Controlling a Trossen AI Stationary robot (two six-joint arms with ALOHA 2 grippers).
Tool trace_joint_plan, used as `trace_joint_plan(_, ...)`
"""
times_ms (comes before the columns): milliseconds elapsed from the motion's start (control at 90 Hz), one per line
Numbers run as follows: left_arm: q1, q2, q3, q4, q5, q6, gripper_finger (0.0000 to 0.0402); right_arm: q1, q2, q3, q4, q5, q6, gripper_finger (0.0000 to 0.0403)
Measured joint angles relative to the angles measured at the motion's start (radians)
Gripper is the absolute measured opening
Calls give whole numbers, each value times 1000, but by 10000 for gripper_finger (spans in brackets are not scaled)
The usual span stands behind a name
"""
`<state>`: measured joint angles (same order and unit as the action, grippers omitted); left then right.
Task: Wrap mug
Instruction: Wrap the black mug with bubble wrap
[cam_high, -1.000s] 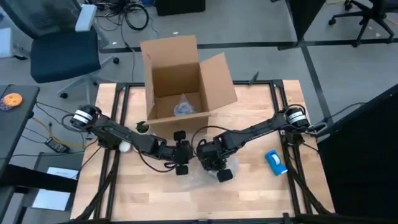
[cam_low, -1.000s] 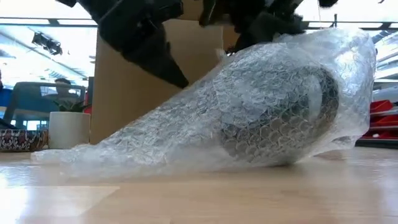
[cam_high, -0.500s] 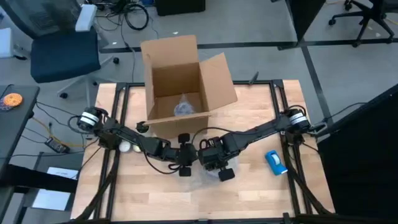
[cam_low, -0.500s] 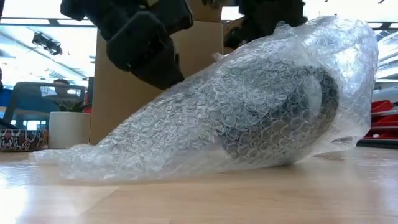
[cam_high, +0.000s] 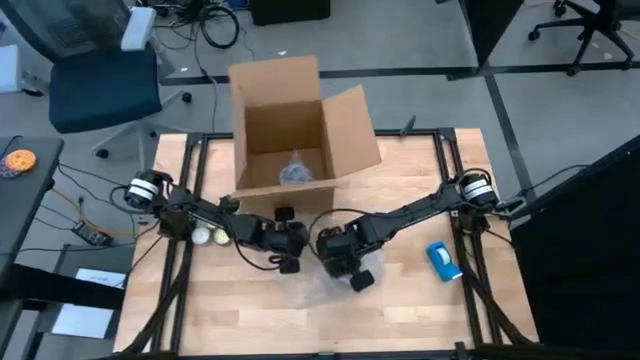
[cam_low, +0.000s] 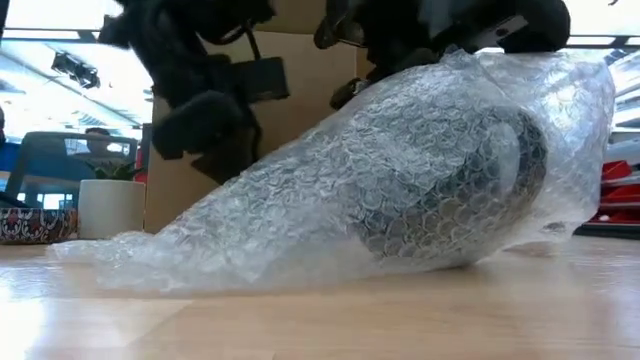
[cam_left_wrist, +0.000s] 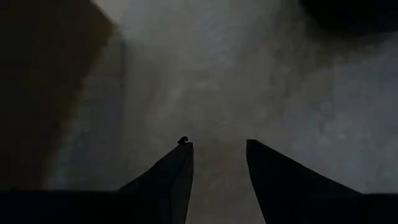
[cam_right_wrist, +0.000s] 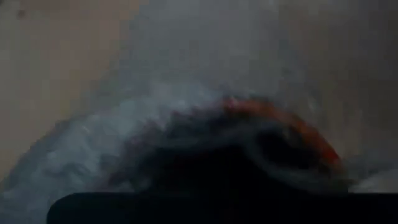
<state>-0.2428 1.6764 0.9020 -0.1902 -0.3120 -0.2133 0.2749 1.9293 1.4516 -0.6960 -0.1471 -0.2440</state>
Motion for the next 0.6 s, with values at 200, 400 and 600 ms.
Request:
trace_joint_plan(200,50,21,-110,211,90,1,131,18,0,-22,53,-39,-82,0)
trace_joint_plan(400,102,64,-116,235,95,46,131,34,0,-24,76,-93,-218,0)
trace_joint_plan(600,137,79,-114,263,108,85,131,35,0,-25,91,-160,-239,0)
